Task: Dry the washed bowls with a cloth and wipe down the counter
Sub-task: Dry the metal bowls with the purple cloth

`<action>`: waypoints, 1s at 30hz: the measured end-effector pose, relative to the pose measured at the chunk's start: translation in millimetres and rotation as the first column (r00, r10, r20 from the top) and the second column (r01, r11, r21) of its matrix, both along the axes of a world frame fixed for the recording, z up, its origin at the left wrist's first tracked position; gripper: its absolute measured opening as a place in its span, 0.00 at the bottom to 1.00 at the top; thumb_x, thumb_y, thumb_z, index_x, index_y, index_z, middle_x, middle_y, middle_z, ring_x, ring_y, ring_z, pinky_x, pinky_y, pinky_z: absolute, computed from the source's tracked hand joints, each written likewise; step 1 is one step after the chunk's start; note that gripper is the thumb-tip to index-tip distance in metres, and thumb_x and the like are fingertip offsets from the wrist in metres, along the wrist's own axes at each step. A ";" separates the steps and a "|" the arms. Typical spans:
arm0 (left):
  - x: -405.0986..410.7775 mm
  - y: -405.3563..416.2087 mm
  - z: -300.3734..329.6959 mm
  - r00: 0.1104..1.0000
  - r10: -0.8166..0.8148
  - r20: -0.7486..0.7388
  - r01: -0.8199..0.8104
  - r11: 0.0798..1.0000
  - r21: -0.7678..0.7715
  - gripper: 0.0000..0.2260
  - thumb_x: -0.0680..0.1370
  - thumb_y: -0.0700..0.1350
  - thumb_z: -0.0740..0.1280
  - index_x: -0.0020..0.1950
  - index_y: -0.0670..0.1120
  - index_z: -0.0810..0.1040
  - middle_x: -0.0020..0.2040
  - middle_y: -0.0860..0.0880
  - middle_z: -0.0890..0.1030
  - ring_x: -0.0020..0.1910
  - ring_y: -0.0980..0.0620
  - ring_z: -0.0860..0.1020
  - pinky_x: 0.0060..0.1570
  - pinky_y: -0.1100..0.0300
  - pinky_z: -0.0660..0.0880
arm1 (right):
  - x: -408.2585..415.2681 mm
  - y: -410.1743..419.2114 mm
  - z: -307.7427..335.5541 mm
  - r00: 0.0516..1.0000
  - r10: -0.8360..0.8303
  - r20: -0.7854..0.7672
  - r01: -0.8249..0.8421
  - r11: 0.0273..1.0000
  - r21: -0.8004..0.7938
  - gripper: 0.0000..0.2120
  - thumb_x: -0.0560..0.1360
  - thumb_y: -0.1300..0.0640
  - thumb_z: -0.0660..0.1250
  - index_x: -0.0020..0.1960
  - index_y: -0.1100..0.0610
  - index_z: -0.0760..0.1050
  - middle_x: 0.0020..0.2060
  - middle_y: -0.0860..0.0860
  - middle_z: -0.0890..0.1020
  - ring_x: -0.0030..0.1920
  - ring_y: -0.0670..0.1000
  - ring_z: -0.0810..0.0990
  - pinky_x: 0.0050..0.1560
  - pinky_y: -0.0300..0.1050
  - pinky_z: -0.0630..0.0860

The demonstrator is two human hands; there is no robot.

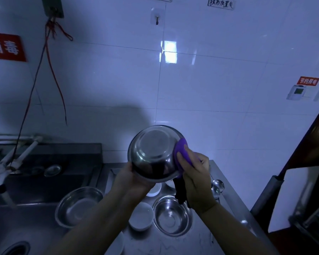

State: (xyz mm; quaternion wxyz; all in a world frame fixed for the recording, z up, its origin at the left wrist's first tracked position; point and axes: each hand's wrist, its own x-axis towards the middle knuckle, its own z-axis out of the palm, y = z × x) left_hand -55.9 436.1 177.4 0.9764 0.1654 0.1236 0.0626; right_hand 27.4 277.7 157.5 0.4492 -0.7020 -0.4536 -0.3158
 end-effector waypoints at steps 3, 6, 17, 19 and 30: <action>-2.7 1.4 -13.3 0.995 0.089 -0.051 -0.075 0.969 0.235 0.21 0.82 0.52 0.50 0.65 0.41 0.74 0.60 0.38 0.79 0.59 0.39 0.77 0.52 0.44 0.75 | 9.0 1.2 10.3 0.977 0.061 -0.206 -0.040 0.994 0.102 0.23 0.73 0.69 0.57 0.66 0.57 0.72 0.64 0.50 0.75 0.57 0.46 0.69 0.62 0.34 0.64; -6.9 5.9 -17.0 0.979 0.189 -0.078 -0.142 0.902 0.407 0.21 0.83 0.54 0.50 0.62 0.42 0.75 0.55 0.41 0.82 0.54 0.42 0.81 0.45 0.48 0.78 | 13.4 5.5 21.7 0.887 0.180 -0.425 -0.117 0.978 0.170 0.27 0.70 0.68 0.55 0.62 0.48 0.75 0.60 0.43 0.77 0.59 0.42 0.70 0.63 0.33 0.65; -23.6 24.6 -24.5 0.918 0.381 -0.109 -0.097 0.484 0.870 0.11 0.81 0.54 0.56 0.49 0.52 0.76 0.48 0.46 0.82 0.46 0.50 0.81 0.38 0.59 0.76 | -20.0 78.1 26.3 0.993 0.000 -0.116 -0.017 0.990 -0.140 0.18 0.73 0.56 0.57 0.54 0.56 0.83 0.54 0.50 0.82 0.52 0.55 0.74 0.53 0.52 0.69; -30.7 39.0 -26.1 0.907 0.396 -0.147 -0.065 0.475 0.878 0.09 0.80 0.53 0.57 0.47 0.53 0.75 0.47 0.48 0.81 0.44 0.54 0.79 0.40 0.60 0.74 | -28.6 98.5 11.9 0.999 0.042 -0.035 -0.049 0.971 -0.235 0.18 0.74 0.56 0.56 0.54 0.57 0.82 0.55 0.52 0.82 0.54 0.57 0.75 0.55 0.54 0.70; -94.4 173.5 -31.3 0.872 0.477 -0.110 -0.045 0.302 0.952 0.08 0.65 0.43 0.63 0.40 0.40 0.75 0.34 0.41 0.74 0.36 0.46 0.73 0.38 0.54 0.68 | -12.5 145.8 -74.6 0.760 -0.031 -0.649 -0.172 0.954 -0.247 0.21 0.68 0.60 0.56 0.55 0.57 0.82 0.49 0.48 0.82 0.52 0.51 0.79 0.53 0.34 0.71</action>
